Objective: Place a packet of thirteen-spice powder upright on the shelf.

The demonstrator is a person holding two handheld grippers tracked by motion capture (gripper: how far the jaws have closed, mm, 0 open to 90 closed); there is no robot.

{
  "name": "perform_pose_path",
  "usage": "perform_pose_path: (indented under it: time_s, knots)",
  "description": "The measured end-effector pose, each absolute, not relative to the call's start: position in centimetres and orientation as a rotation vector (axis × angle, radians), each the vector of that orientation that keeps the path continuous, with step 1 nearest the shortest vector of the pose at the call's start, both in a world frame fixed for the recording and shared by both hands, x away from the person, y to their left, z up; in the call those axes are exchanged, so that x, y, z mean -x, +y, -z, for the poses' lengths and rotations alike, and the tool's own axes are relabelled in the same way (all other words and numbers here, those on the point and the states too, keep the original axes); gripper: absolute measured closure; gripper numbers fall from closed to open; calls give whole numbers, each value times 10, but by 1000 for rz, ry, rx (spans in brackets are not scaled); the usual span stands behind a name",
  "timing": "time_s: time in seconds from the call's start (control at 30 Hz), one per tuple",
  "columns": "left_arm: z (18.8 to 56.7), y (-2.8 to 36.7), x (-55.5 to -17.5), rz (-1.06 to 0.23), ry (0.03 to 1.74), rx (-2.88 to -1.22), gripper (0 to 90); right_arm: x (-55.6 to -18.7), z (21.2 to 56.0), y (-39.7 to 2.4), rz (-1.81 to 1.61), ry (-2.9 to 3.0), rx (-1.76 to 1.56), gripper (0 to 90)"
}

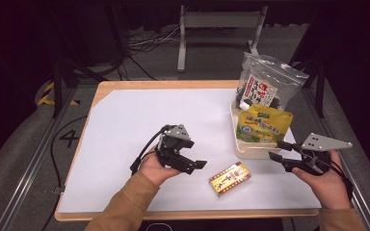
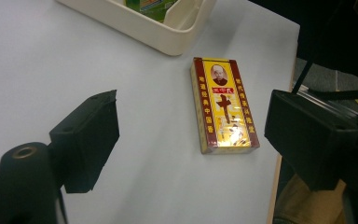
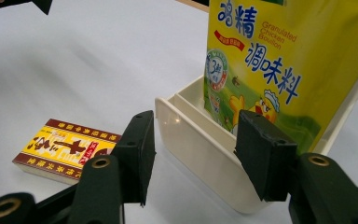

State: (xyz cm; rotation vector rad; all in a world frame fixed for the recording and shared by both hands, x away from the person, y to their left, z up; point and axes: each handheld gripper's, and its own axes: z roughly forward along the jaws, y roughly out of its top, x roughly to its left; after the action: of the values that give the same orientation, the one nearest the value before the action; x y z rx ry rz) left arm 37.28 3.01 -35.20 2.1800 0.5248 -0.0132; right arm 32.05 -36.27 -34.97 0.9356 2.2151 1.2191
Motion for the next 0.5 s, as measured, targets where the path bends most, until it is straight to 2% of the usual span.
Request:
perform_pose_path:
  time_s: [0.5]
  knots:
    - [366,-3,-373,69,480,-2227,137,-313,355,-367,-1215,2185,-998,428]
